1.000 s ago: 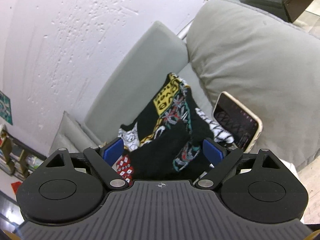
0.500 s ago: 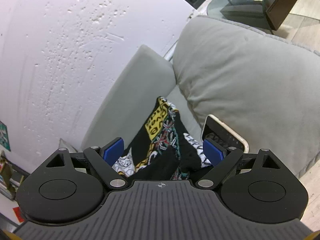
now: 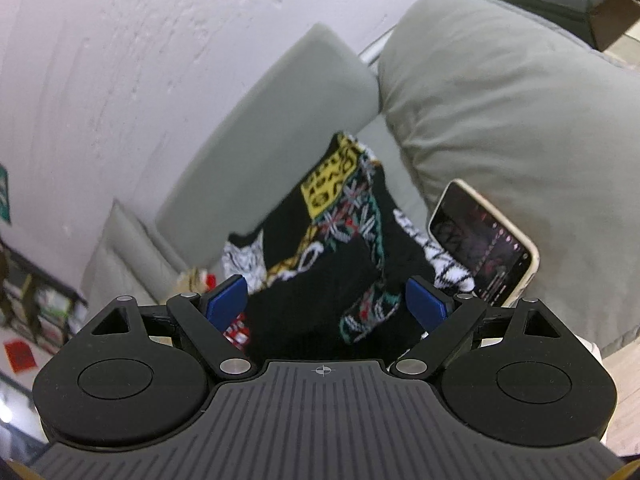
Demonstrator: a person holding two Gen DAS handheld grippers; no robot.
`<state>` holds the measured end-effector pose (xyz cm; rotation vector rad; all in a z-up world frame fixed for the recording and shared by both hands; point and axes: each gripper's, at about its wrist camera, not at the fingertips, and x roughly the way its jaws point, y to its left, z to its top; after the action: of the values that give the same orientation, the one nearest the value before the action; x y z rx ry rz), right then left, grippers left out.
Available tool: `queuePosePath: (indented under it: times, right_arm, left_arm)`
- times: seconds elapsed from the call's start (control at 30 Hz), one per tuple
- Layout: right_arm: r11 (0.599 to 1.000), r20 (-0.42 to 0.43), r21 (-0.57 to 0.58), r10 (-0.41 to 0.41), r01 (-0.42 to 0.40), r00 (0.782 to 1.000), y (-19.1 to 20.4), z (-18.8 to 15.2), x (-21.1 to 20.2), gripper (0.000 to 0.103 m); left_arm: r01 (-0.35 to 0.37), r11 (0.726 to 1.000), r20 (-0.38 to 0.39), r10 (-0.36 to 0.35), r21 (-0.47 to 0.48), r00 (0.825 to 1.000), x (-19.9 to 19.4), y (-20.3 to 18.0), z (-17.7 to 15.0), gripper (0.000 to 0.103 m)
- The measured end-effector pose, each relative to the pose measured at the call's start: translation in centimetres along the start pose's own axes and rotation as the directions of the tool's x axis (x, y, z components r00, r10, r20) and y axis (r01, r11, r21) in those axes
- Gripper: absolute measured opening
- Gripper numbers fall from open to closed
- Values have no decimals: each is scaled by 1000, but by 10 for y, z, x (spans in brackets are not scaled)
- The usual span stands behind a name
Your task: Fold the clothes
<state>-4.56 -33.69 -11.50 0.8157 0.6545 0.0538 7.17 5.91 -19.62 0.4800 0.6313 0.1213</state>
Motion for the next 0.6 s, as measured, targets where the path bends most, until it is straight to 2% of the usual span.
queuePosePath:
  times: [0.07, 0.1, 0.17, 0.23, 0.33, 0.4, 0.47, 0.53, 0.6]
  right_arm:
    - [1000, -15, -8, -11, 11, 1000, 4, -2, 7, 90]
    - [1000, -21, -11, -18, 18, 1000, 5, -2, 11, 90]
    - [999, -40, -21, -34, 33, 999, 7, -4, 19, 90]
    - [998, -71, -35, -52, 49, 996, 9, -6, 29, 90]
    - [996, -119, -54, -70, 64, 990, 12, -9, 45, 90]
    - [995, -143, -71, -78, 69, 987, 14, -10, 53, 90]
    - [994, -148, -84, -81, 69, 986, 14, -11, 56, 91]
    - [994, -151, -87, -80, 67, 985, 14, -10, 59, 91]
    - [994, -157, -89, -73, 59, 985, 13, -8, 65, 91]
  left_arm:
    - [-60, 998, -16, 59, -32, 998, -3, 6, -11, 10]
    - [-69, 997, -48, 68, -37, 997, 2, 6, -15, 10]
    - [-66, 997, -127, 60, -43, 990, 17, 8, -21, 10]
    - [-58, 996, -168, 46, -71, 985, 26, 12, -22, 10]
    - [-38, 980, -208, -4, -197, 978, 33, 33, -17, 21]
    - [-13, 951, -192, -49, -310, 980, 24, 50, -17, 39]
    - [29, 911, -143, -96, -412, 985, 9, 67, -18, 43]
    - [106, 885, -69, -153, -453, 986, -3, 75, -20, 48]
    - [160, 853, -37, -205, -497, 978, -4, 80, -21, 65]
